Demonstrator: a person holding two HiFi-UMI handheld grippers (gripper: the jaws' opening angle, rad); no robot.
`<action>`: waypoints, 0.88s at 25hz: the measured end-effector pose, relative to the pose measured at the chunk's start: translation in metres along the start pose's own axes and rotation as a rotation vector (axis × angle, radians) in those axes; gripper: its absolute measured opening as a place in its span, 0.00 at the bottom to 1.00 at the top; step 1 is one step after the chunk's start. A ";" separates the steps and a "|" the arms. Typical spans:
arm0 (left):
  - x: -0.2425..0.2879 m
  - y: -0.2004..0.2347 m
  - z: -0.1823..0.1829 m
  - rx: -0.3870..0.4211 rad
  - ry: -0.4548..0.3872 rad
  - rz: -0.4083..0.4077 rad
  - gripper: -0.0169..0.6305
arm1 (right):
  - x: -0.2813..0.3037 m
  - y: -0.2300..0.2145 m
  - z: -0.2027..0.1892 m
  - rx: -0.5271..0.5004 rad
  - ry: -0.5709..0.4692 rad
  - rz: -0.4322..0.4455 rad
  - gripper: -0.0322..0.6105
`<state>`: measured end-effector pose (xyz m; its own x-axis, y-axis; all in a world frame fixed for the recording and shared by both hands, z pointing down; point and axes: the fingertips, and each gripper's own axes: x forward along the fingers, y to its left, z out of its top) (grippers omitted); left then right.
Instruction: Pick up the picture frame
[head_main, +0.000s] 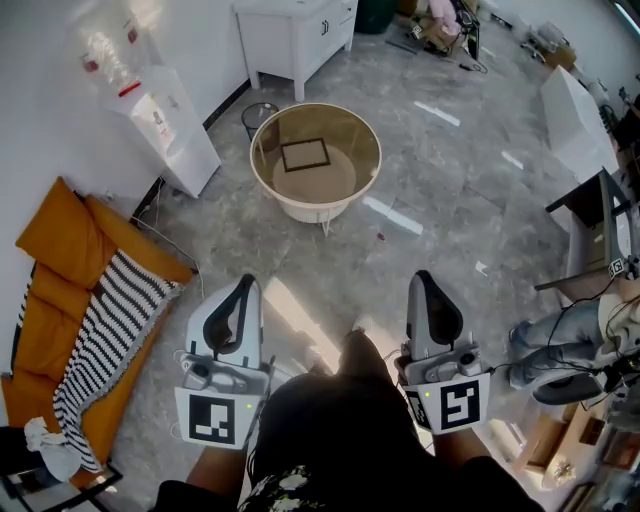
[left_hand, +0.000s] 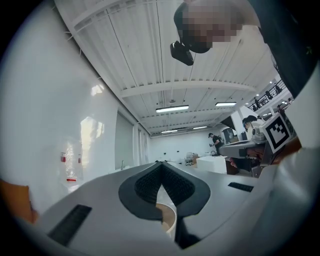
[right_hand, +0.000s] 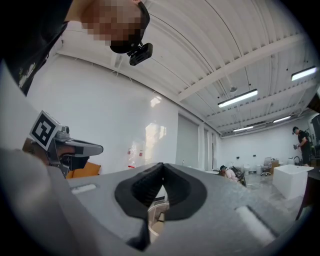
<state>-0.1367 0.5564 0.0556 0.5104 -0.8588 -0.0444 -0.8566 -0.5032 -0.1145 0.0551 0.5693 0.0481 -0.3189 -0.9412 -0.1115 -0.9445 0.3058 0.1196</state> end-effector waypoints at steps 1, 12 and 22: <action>0.002 0.001 0.000 0.000 0.001 0.004 0.05 | 0.002 -0.001 -0.002 0.002 0.001 0.003 0.04; 0.044 0.018 -0.008 0.009 0.038 0.067 0.05 | 0.059 -0.028 -0.023 0.041 0.002 0.052 0.04; 0.115 0.026 -0.002 0.049 0.025 0.086 0.05 | 0.122 -0.072 -0.025 0.035 -0.032 0.094 0.04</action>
<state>-0.1007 0.4446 0.0496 0.4324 -0.9012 -0.0313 -0.8922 -0.4225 -0.1599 0.0862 0.4287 0.0501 -0.4083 -0.9032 -0.1326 -0.9122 0.3982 0.0966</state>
